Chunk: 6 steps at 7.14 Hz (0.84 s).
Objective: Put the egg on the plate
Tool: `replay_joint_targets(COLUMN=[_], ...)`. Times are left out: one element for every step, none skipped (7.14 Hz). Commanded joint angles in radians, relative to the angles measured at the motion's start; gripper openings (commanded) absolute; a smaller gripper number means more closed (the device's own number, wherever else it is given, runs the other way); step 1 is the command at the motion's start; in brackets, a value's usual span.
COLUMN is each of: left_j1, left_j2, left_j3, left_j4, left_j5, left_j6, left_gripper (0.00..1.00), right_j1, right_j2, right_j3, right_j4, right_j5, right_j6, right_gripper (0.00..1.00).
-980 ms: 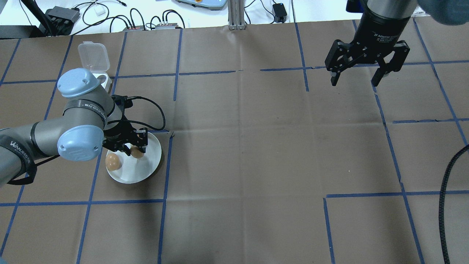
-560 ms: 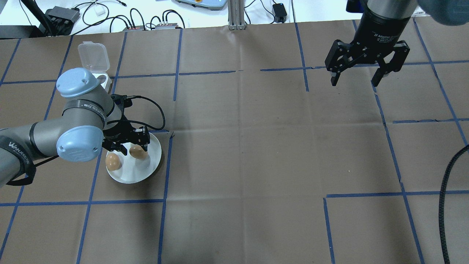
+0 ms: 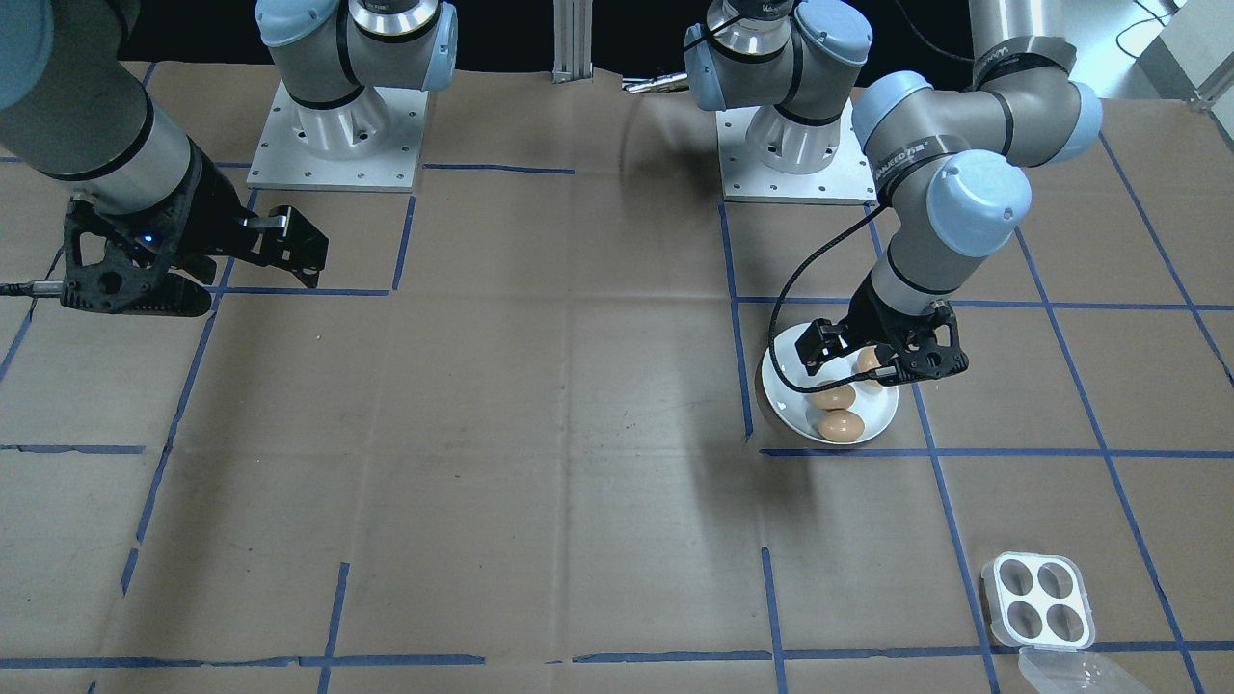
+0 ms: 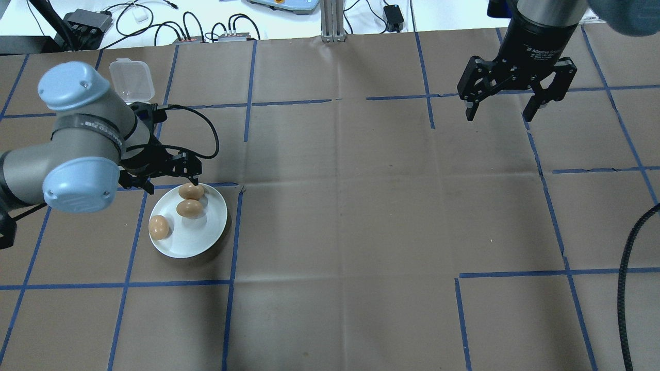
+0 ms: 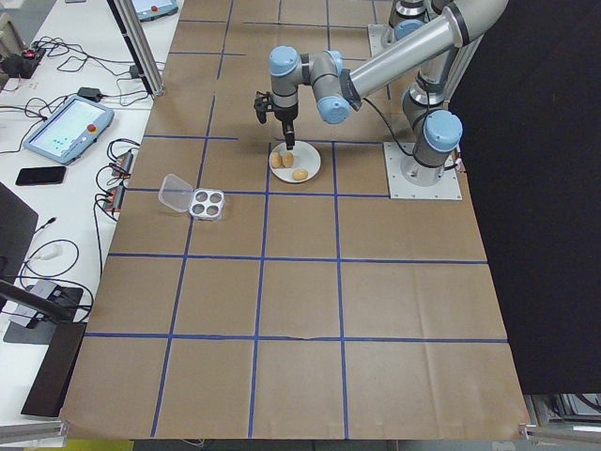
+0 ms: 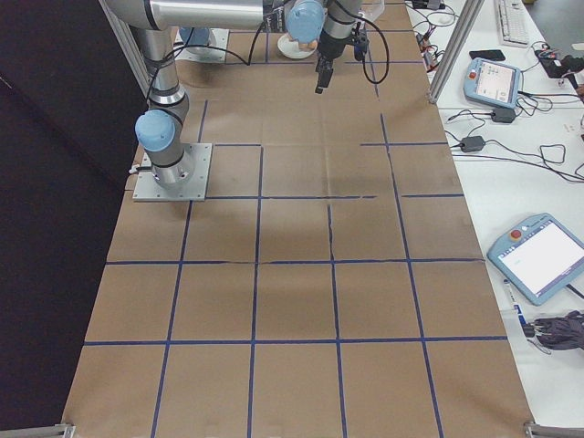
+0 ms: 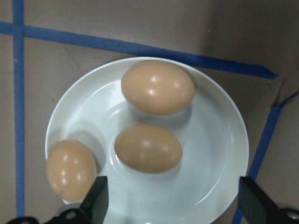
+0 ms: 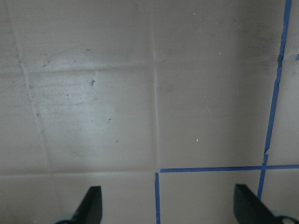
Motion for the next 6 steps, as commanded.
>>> replay_joint_targets(left_j1=[-0.033,-0.075,-0.115,-0.15,-0.176,-0.196], left_j2=[0.019,0.016,0.012,0.012,0.022,0.021], left_j3=[0.22,0.292,0.345,0.363,0.365,0.367], left_j4=[-0.209,-0.285,-0.322,-0.332,-0.332,-0.33], left_j5=[-0.001,0.002,0.003,0.006,0.006,0.02], left_j6=[-0.091,-0.11,-0.158,-0.18,-0.18,-0.179], left_gripper=[0.99,0.99,0.99,0.99,0.99,0.99], right_j1=[0.0,0.0,0.0,0.0,0.0,0.0], right_j2=[0.0,0.0,0.0,0.0,0.0,0.0], right_j3=[0.001,-0.001,0.001,0.001,-0.001,0.001], right_j4=[0.0,0.0,0.0,0.0,0.0,0.0], right_j5=[0.0,0.0,0.0,0.0,0.0,0.0], right_j6=[0.0,0.0,0.0,0.0,0.0,0.0], right_gripper=[1.0,1.0,1.0,1.0,1.0,1.0])
